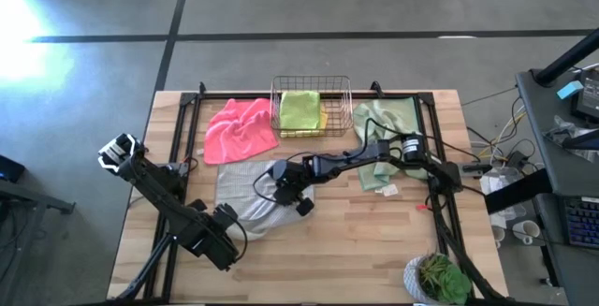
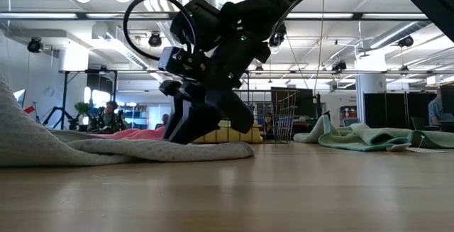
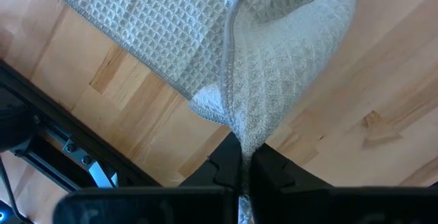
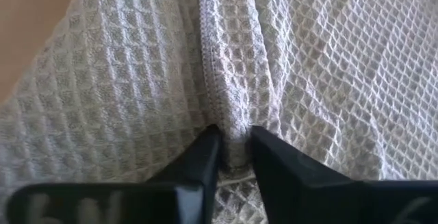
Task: Fold microfiber towels
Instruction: Fold the gray towel
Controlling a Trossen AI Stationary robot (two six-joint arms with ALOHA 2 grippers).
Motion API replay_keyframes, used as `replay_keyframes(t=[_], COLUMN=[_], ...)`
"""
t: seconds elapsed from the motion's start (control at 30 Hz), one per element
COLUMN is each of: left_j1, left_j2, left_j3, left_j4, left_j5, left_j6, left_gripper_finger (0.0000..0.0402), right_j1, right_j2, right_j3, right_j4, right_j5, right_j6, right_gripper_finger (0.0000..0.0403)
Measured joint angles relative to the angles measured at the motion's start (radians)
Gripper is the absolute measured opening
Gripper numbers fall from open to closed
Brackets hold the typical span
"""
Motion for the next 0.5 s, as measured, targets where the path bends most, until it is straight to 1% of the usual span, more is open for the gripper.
replay_keyframes(t=[0.1, 0.2, 0.37, 0.5], left_j1=[0.0, 0.0, 0.0, 0.004], left_j2=[0.0, 0.0, 0.0, 0.0], left_j3=[0.0, 0.0, 0.0, 0.0], left_j4=[0.0, 0.0, -0.001, 0.0], left_j5=[0.0, 0.0, 0.0, 0.0], left_j6=[0.001, 0.001, 0.001, 0.019], left_gripper_finger=[0.0, 0.0, 0.0, 0.0], right_j1=[0.0, 0.0, 0.0, 0.0], right_j2=[-0.008, -0.029, -0.079, -0.135], right_j3=[0.0, 0.0, -0.001, -0.001], right_j4=[-0.015, -0.051, -0.123, -0.204], right_j5=[0.003, 0.005, 0.005, 0.001], right_j6=[0.018, 0.029, 0.073, 0.17], right_gripper_finger=[0.004, 0.0015, 0.001, 0.0009])
